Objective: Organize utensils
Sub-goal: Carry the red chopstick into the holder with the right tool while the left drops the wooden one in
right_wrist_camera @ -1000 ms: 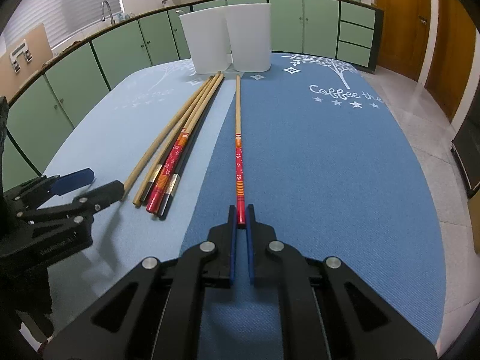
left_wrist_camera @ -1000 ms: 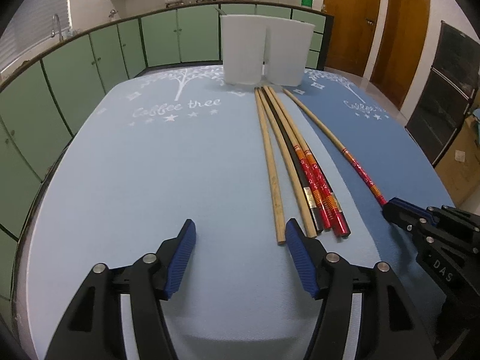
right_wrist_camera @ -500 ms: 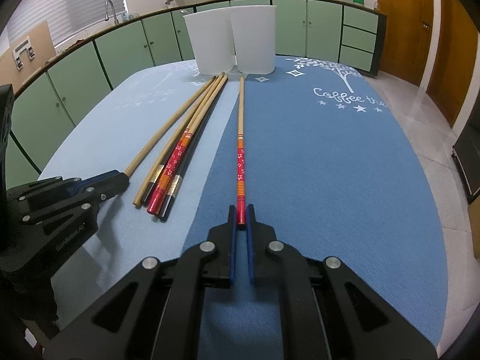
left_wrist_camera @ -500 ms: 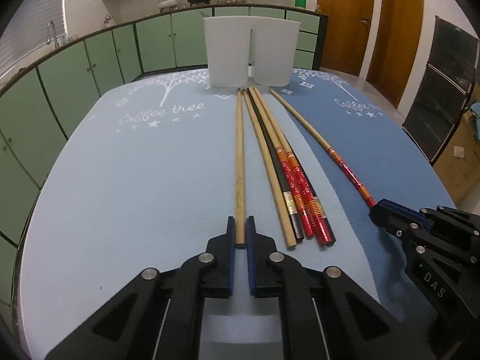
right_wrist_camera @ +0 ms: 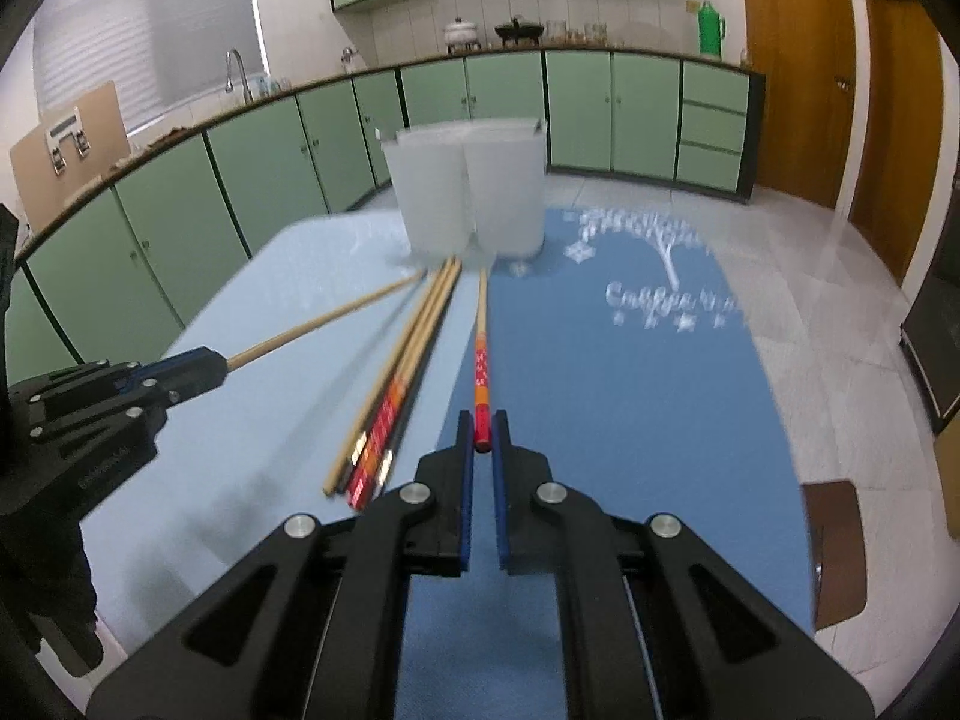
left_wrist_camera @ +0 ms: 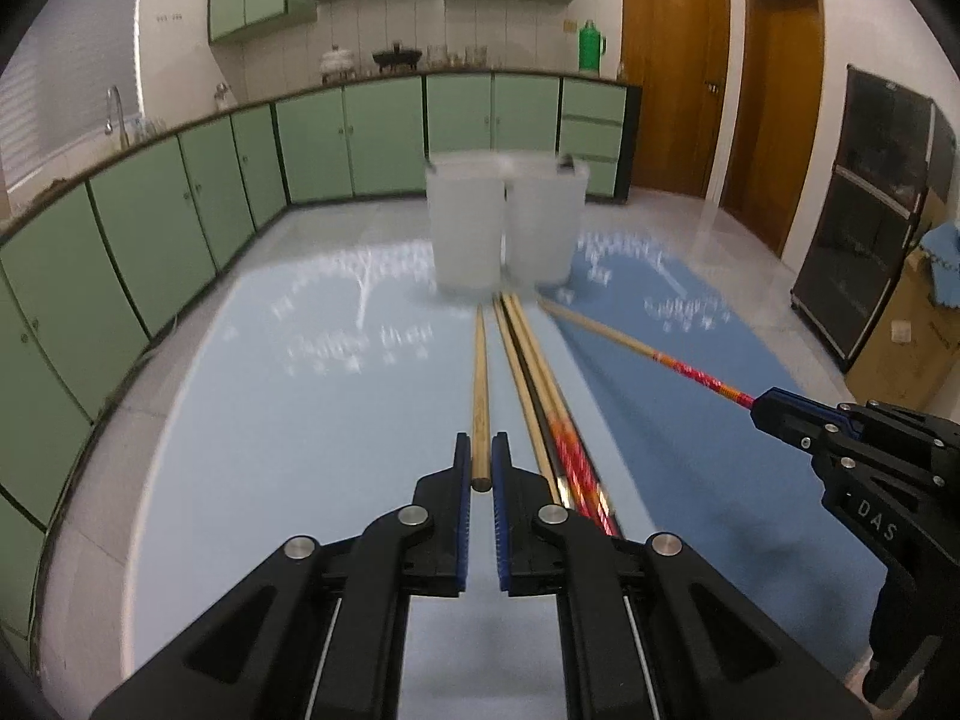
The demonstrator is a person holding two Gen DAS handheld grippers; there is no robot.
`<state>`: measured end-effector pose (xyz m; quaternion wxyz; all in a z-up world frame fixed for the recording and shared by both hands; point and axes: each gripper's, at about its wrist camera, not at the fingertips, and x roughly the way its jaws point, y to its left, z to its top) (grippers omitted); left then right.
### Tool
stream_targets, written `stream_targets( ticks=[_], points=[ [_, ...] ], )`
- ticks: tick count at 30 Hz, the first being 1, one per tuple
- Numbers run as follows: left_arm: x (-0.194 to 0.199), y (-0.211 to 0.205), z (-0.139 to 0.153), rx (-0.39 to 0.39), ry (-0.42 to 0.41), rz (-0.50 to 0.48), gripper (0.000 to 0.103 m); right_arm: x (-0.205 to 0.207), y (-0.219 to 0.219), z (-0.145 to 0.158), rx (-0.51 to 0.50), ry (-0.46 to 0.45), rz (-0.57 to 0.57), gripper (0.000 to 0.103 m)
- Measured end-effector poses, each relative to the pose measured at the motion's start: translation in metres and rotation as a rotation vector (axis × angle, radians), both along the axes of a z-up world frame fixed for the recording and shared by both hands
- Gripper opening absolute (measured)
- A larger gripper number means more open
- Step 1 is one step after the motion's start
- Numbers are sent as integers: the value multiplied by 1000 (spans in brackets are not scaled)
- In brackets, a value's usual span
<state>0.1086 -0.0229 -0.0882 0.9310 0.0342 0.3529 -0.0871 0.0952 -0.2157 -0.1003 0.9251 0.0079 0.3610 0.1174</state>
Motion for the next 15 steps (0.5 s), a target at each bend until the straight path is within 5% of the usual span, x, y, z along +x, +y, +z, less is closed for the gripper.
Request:
stream_targets(
  ticks=[15],
  points=[
    [29, 4, 91, -52, -177, -57, 7, 39, -11, 98, 58, -114, 49, 5]
  ],
)
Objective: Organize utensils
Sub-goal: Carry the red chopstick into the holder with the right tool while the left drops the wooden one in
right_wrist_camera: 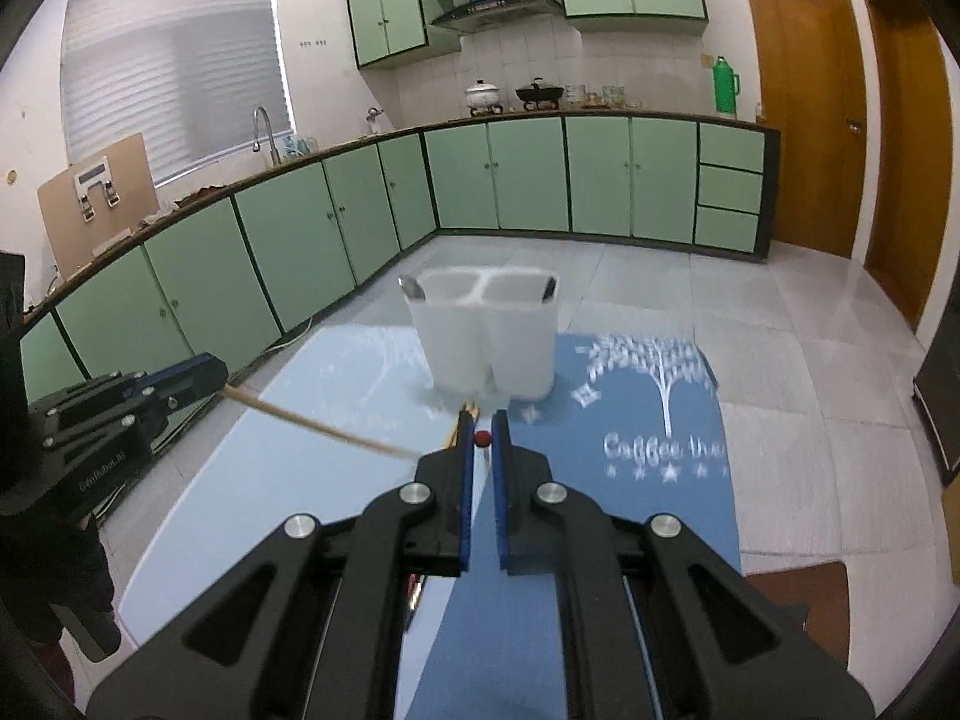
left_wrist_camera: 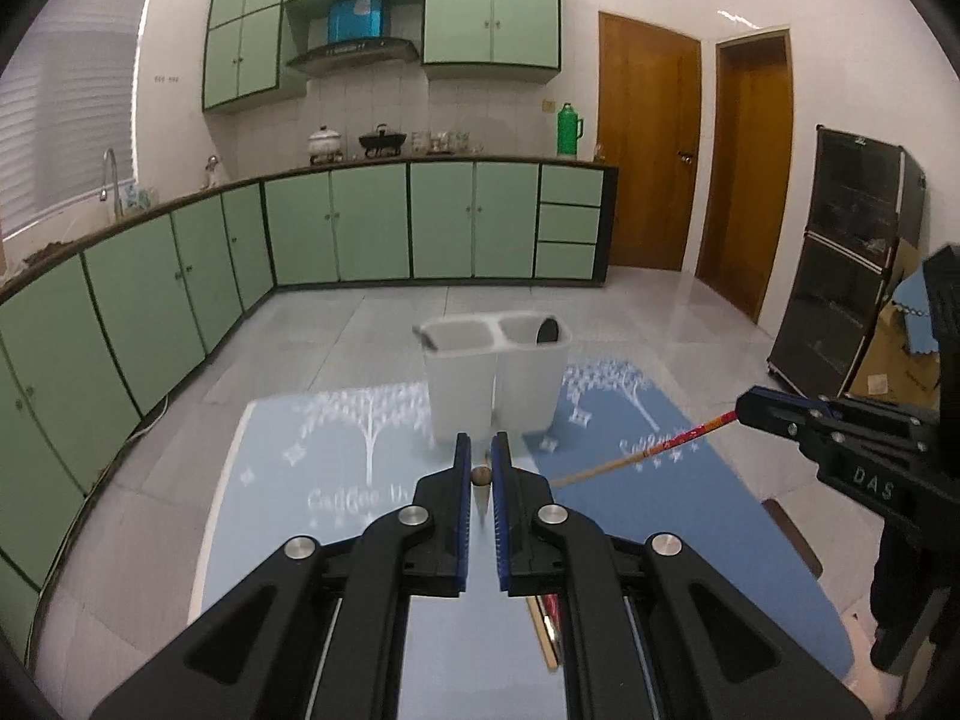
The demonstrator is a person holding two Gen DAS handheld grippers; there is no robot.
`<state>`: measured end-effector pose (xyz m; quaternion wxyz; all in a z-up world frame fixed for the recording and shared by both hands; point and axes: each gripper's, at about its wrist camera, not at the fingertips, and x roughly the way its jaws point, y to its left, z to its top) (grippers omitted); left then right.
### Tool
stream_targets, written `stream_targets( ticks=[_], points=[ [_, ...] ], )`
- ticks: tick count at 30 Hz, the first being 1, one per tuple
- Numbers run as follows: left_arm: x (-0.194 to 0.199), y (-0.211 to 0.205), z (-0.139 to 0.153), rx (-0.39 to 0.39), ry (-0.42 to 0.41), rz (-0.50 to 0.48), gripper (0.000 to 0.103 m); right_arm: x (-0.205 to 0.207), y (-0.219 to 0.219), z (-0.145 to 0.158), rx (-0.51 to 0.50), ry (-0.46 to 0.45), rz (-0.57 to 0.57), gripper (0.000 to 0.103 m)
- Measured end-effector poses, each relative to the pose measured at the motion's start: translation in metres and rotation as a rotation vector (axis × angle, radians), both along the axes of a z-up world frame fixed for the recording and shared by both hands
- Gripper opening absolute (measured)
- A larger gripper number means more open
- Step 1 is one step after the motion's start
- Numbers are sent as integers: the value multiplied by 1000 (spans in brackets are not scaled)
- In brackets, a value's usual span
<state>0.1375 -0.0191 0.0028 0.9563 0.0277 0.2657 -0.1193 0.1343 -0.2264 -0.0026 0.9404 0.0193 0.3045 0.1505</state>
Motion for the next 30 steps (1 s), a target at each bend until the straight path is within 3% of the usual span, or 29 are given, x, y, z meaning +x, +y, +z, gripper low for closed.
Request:
stream_targets(
  ticks=[13, 17, 22, 26, 30],
  points=[
    [40, 1, 30, -30, -43, -18, 6, 55, -3, 67, -1, -50, 52, 5],
    [50, 0, 51, -44, -95, -24, 6, 67, -11, 94, 23, -94, 53, 5],
    [67, -2, 97, -87, -211, -21, 6, 85, -15, 128, 34, -165, 39, 5],
    [91, -8, 121, -109, -293, -6, 6, 105, -15, 139, 32, -192, 23, 5],
    [124, -17, 117, -100, -298, 15, 6, 132, -12, 131, 23, -182, 4, 5]
  ],
)
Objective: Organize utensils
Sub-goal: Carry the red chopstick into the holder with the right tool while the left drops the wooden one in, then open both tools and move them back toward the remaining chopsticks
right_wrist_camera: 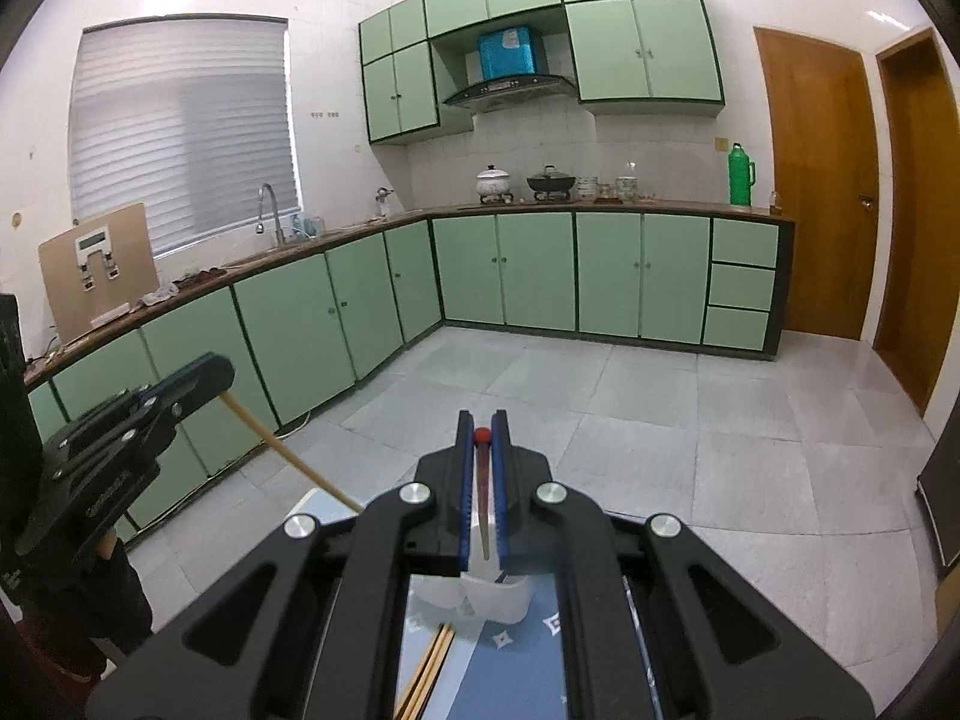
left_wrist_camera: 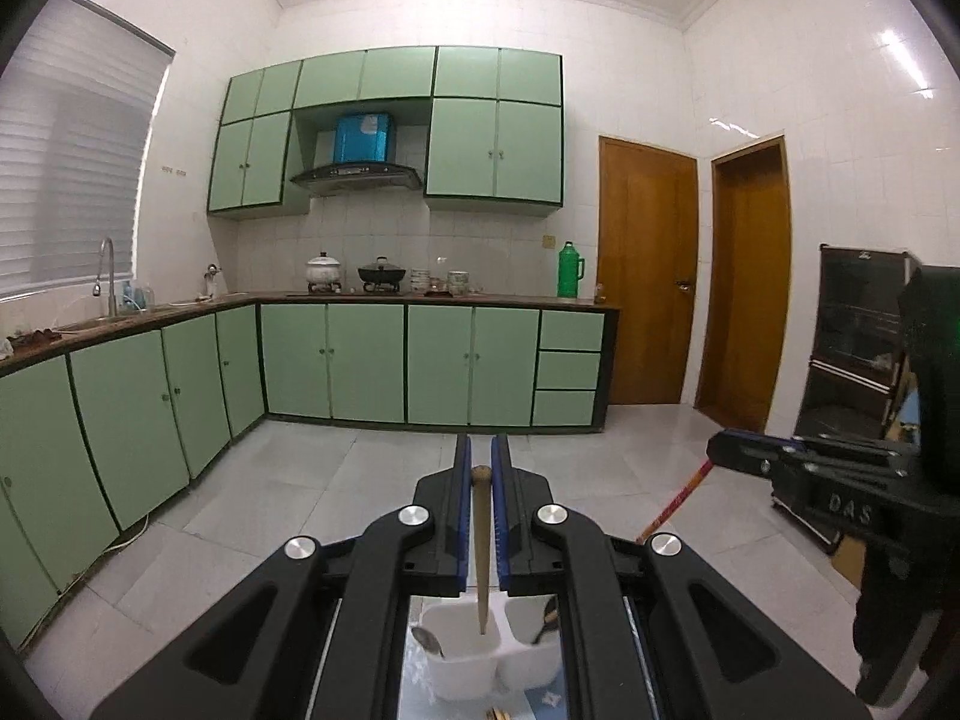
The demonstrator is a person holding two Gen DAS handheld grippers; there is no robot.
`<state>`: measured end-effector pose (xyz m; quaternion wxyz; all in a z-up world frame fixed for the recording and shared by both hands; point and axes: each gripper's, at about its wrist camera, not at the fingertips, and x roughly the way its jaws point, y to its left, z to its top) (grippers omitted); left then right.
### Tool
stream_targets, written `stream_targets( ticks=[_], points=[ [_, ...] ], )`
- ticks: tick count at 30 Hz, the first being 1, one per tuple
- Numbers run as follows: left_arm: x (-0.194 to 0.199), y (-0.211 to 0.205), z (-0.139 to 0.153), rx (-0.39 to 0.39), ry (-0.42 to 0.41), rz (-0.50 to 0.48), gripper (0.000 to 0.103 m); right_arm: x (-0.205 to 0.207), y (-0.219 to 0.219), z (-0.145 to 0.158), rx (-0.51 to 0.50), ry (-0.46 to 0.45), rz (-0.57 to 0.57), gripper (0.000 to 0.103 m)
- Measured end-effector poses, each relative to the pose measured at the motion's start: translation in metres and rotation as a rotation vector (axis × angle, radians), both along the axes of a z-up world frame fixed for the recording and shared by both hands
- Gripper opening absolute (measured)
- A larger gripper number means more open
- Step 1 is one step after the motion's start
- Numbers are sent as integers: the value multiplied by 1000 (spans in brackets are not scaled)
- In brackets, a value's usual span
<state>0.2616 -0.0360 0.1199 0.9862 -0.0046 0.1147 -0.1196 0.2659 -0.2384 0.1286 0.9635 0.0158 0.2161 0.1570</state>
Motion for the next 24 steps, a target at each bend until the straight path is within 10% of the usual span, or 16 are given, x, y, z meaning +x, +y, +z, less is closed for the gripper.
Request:
stream_targets(
  ticks=[11, 14, 24],
  points=[
    [69, -11, -70, 19, 154, -3, 8, 56, 21, -55, 3, 138, 23, 6],
    [71, -8, -72, 14, 170, -6, 28, 57, 23, -59, 1, 142, 15, 17],
    [9, 14, -64, 22, 157, 21, 48, 9, -11, -52, 20, 70, -79, 52]
  ],
)
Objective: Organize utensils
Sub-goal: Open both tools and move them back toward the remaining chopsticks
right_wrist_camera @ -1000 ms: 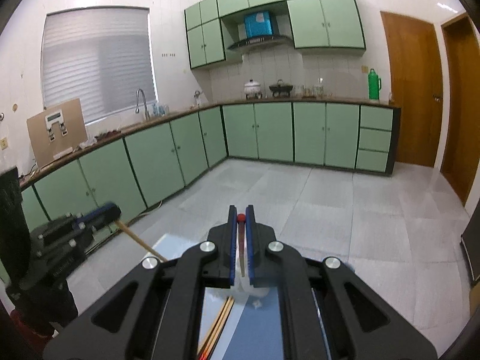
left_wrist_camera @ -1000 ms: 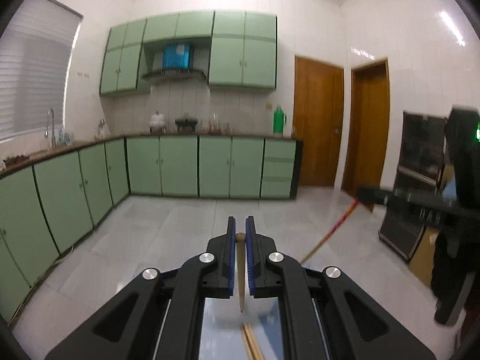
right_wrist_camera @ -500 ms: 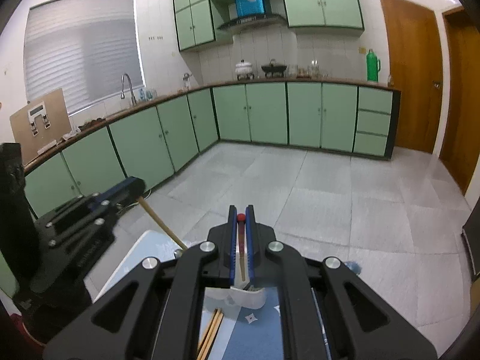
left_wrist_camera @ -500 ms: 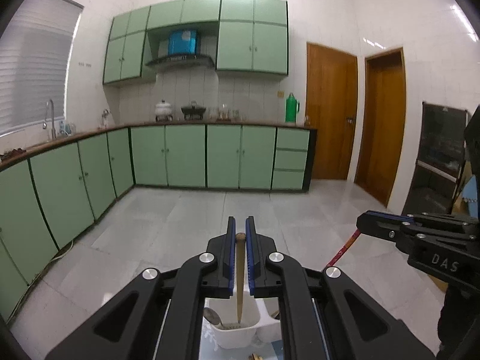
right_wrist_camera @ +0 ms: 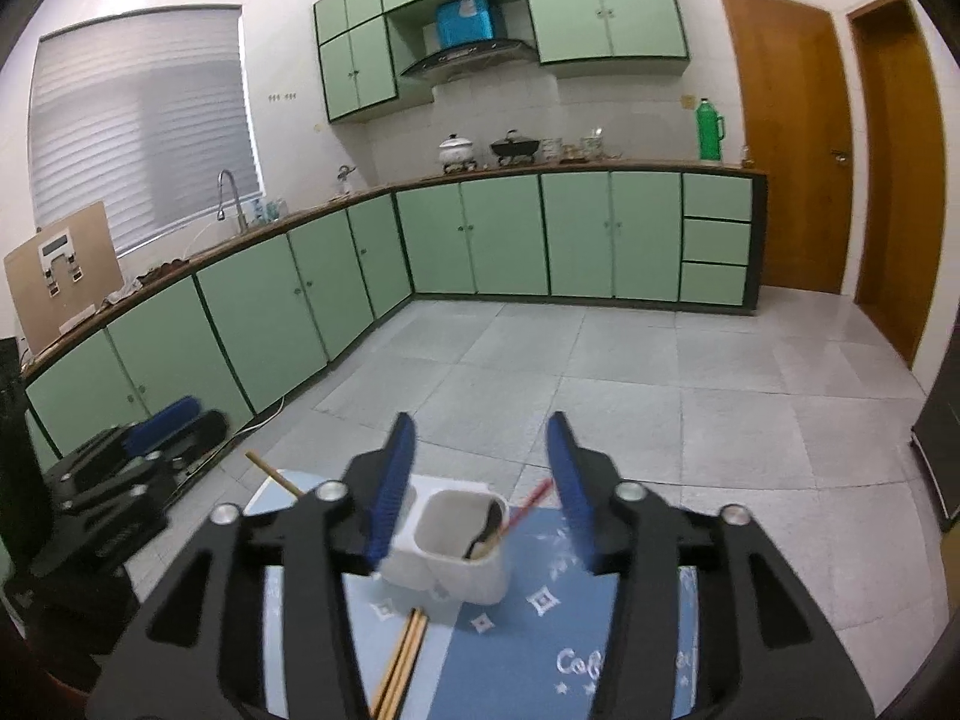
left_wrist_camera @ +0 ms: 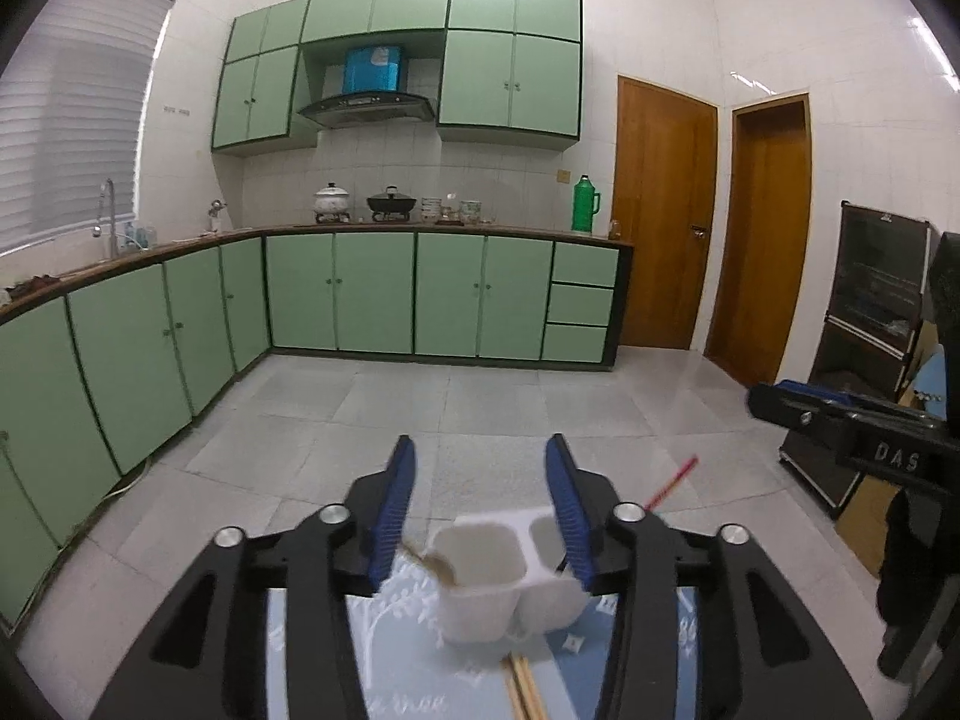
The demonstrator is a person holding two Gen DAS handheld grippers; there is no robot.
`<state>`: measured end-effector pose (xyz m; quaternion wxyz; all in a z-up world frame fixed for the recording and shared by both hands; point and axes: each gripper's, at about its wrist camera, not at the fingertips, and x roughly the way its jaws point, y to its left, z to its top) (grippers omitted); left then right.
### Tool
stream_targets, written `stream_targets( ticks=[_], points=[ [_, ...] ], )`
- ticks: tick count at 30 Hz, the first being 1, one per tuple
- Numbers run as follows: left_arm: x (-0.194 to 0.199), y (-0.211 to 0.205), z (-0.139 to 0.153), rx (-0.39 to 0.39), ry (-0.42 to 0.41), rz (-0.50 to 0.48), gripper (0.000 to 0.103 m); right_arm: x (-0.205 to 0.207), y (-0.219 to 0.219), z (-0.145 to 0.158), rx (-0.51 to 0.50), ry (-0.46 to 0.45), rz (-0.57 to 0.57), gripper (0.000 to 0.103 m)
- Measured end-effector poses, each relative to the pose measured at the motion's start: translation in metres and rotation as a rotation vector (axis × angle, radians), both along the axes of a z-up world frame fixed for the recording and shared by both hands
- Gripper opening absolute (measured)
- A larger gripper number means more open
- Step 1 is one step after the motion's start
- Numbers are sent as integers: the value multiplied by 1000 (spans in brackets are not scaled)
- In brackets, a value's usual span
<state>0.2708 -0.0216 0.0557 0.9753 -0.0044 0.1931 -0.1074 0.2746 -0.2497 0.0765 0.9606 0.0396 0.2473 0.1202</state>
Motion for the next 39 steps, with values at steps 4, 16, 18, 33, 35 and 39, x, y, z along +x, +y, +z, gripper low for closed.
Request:
stream_targets(
  ticks=[4, 16, 18, 33, 35, 39],
  points=[
    [-40, 12, -18, -13, 16, 12, 56, -36, -9, -18, 9, -2, -15, 70],
    [-106, 19, -131, 71, 212, 59, 64, -119, 9, -125, 28, 134, -19, 83],
    [-109, 19, -147, 73, 249, 62, 64, -124, 16, -141, 20, 163, -22, 83],
    [-131, 25, -218, 102, 429, 85, 64, -160, 56, -232, -38, 325, 15, 81],
    [-132, 24, -221, 112, 434, 85, 64, -161, 60, -237, -51, 342, 23, 80],
    [-132, 26, -224, 111, 450, 85, 65, -162, 64, -245, -74, 364, 30, 78]
  ],
)
